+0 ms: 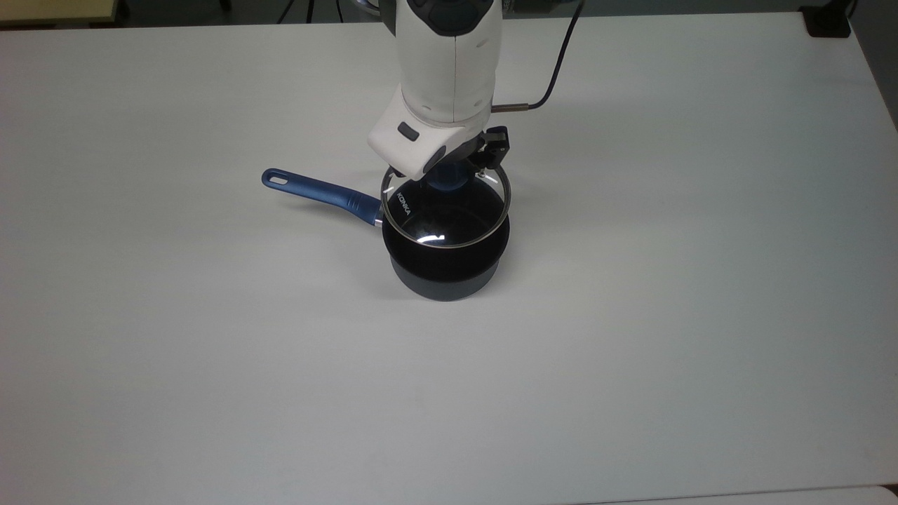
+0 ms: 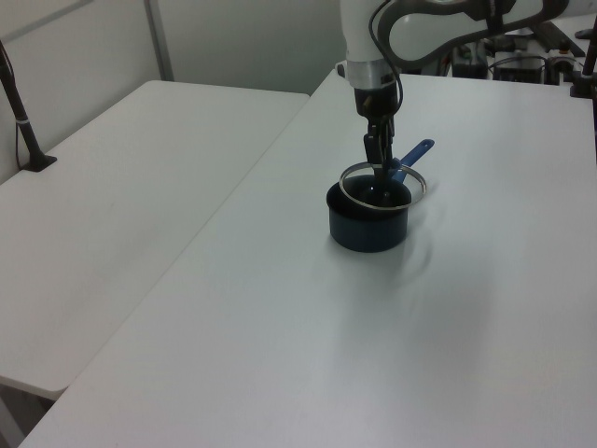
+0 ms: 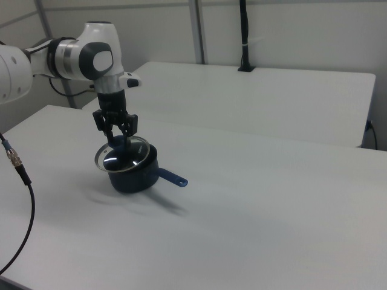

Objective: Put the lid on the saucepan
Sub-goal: 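Settle the lid on the saucepan and hold the knob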

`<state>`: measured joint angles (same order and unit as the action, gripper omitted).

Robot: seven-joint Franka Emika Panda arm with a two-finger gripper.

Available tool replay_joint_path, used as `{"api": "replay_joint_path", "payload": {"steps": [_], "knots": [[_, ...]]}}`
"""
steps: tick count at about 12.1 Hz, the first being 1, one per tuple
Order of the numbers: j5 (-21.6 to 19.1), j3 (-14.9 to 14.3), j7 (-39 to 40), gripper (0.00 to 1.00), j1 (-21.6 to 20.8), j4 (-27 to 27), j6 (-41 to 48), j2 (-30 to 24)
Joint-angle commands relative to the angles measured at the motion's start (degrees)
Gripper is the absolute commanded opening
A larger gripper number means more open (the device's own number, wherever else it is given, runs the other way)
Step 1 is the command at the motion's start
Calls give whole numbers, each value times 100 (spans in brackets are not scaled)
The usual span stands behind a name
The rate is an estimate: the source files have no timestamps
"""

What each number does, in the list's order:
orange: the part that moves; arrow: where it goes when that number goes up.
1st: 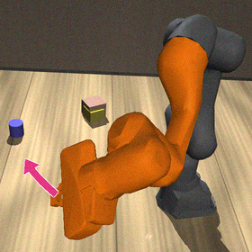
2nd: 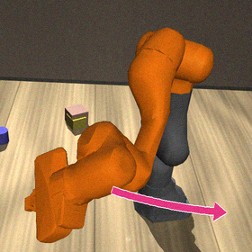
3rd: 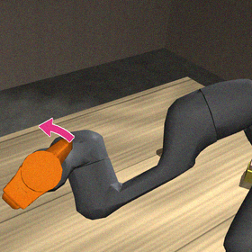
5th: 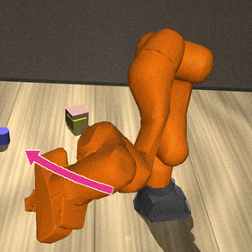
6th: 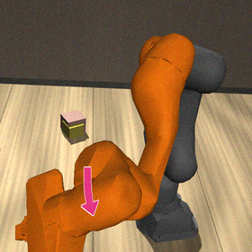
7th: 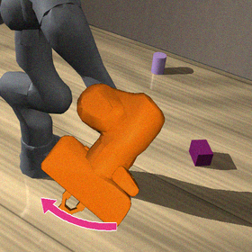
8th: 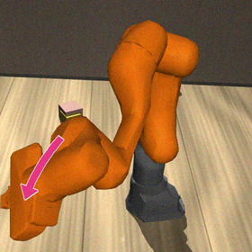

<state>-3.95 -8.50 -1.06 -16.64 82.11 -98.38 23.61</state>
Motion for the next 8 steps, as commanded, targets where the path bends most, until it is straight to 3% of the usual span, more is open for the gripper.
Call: {"api": "replay_joint_path", "payload": {"steps": [1, 8], "knots": [[-124, -81, -263, 42, -41, -423, 30, 328], [-124, -90, -430, 45, -41, -819, -22, 759]]}}
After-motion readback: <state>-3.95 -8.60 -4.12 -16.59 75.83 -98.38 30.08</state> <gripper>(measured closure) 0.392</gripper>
